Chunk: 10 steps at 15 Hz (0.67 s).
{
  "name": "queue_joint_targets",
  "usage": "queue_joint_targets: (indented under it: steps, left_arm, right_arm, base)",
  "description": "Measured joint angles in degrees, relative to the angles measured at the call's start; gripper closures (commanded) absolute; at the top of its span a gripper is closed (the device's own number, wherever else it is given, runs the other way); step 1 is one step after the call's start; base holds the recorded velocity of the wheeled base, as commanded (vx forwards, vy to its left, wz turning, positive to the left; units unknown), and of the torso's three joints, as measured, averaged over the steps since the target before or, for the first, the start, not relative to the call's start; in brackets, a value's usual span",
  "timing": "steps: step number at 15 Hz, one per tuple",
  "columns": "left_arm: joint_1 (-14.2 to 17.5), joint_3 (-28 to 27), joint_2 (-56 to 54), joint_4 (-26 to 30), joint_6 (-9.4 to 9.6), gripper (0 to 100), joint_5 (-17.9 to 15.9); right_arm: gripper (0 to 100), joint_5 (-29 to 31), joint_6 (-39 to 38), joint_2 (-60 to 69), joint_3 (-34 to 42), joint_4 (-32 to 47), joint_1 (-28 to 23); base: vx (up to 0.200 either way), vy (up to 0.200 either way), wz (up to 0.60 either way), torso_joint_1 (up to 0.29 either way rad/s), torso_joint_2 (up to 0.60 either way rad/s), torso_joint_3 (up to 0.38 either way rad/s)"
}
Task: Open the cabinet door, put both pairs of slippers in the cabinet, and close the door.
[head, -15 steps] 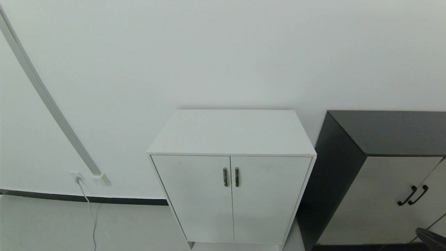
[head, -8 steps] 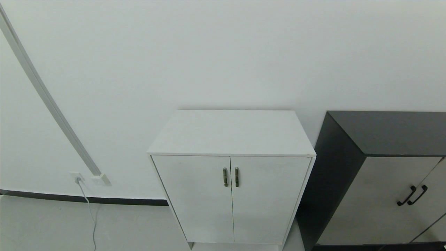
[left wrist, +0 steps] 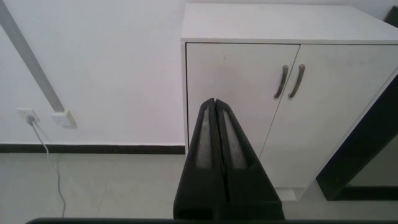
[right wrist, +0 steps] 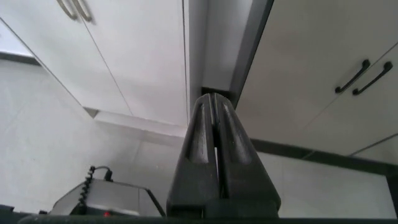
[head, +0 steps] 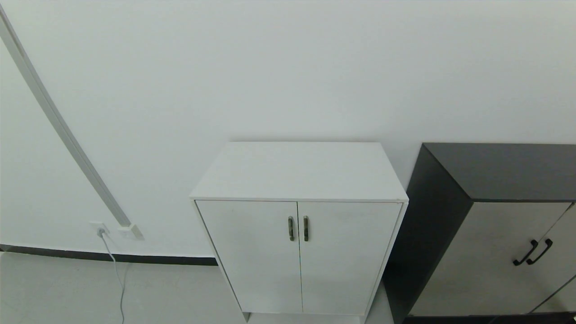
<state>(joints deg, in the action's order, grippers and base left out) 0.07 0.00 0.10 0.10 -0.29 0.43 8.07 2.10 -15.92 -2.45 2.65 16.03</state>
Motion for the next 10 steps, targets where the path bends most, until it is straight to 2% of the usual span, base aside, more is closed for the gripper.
queue_joint_targets:
  steps: [8,10]
  left_arm:
    - [0.0,0.0,0.0,0.0,-0.02,100,0.0]
    - [0.0,0.0,0.0,0.0,-0.02,100,0.0]
  right_arm:
    - [100,-0.4,2.8,3.0,0.0,-0.4,-0.3]
    - [100,-5.8,2.3,4.3,0.1,-0.4,-0.3]
  base:
    - [0.0,0.0,0.0,0.0,0.0,0.0]
    - [0.0,0.0,0.0,0.0,0.0,0.0]
